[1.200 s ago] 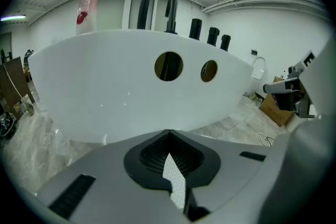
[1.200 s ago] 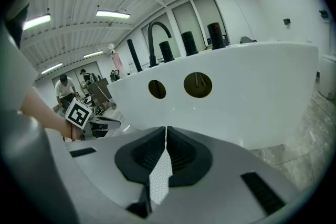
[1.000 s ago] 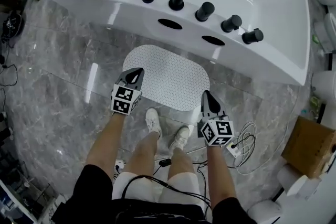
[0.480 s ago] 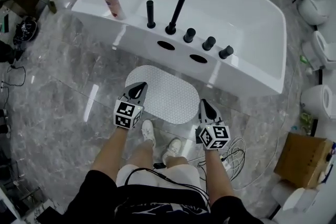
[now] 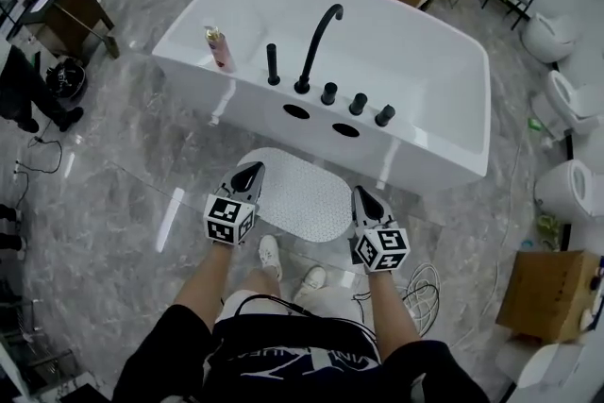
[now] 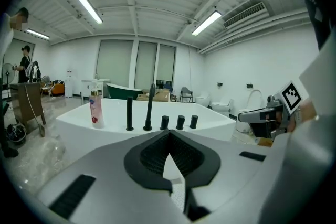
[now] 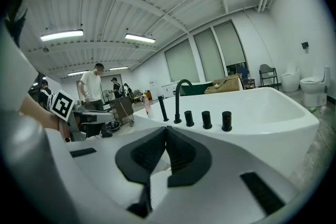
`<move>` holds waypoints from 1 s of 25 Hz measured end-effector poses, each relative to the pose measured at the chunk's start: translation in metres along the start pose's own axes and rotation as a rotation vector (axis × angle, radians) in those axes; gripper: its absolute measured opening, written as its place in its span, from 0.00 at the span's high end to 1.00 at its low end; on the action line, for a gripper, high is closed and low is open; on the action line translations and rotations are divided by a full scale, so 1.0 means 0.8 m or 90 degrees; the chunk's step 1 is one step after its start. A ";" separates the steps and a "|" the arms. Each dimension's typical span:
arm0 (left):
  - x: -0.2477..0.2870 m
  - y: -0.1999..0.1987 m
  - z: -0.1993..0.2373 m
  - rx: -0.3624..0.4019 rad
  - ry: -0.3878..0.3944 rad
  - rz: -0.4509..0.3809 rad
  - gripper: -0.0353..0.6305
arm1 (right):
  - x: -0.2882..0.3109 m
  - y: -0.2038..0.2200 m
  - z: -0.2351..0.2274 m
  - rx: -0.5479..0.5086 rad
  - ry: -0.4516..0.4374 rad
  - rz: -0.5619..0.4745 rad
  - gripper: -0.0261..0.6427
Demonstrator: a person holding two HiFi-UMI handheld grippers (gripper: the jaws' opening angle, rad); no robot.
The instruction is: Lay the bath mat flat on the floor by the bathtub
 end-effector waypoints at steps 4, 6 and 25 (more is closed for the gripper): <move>-0.021 -0.049 -0.020 -0.002 -0.016 -0.046 0.93 | -0.020 -0.038 0.008 -0.025 -0.021 -0.008 0.92; -0.038 -0.072 -0.028 -0.003 -0.036 -0.068 0.93 | -0.034 -0.055 0.011 -0.032 -0.024 -0.014 0.92; -0.133 -0.212 -0.091 0.028 -0.083 -0.176 0.93 | -0.114 -0.196 0.031 -0.064 -0.060 -0.114 0.92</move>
Point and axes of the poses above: the fingertips, and each gripper's own axes: x forward along the fingers, z to its left, y out of its underside, the point moved 3 cm from there along -x, backward along the fingers, and after that the axes turned 11 degrees about y, right-handed, at the moved point
